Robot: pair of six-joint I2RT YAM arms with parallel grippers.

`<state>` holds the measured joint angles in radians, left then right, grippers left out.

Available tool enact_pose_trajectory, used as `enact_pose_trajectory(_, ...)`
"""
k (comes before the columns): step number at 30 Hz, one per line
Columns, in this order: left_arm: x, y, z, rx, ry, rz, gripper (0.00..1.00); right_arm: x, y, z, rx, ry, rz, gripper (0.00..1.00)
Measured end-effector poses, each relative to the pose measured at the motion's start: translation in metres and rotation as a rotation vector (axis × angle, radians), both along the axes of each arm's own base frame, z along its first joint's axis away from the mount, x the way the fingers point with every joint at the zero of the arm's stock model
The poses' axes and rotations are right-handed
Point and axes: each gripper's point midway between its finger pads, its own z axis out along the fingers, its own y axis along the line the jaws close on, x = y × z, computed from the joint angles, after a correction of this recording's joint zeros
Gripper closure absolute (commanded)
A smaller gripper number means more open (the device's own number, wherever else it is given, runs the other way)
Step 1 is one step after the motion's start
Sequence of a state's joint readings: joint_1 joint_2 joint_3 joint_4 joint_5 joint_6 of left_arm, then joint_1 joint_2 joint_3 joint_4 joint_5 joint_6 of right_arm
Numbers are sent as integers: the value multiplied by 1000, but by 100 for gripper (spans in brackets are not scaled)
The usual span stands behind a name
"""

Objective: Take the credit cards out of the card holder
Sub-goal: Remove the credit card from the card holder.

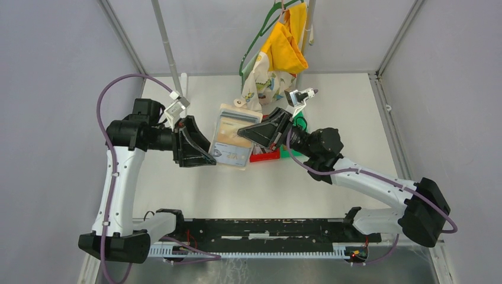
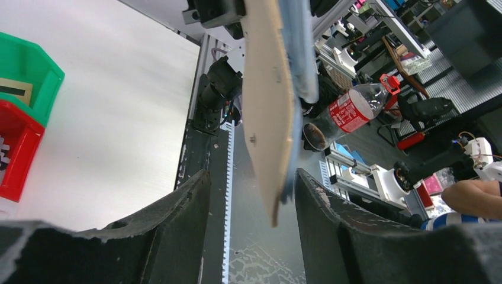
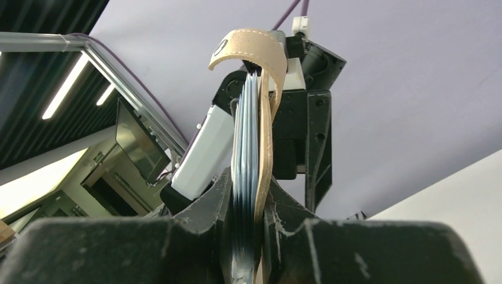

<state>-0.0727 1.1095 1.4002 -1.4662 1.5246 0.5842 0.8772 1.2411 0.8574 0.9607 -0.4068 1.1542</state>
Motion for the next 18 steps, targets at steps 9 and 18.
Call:
enact_pose_trajectory(9, 21, 0, 6, 0, 13, 13, 39, 5, 2, 10, 94, 18, -96, 100)
enact_pose_trajectory(18, 28, 6, 13, -4, -12, 49, 47, 4, 10, 15, 206, 42, -206, 100)
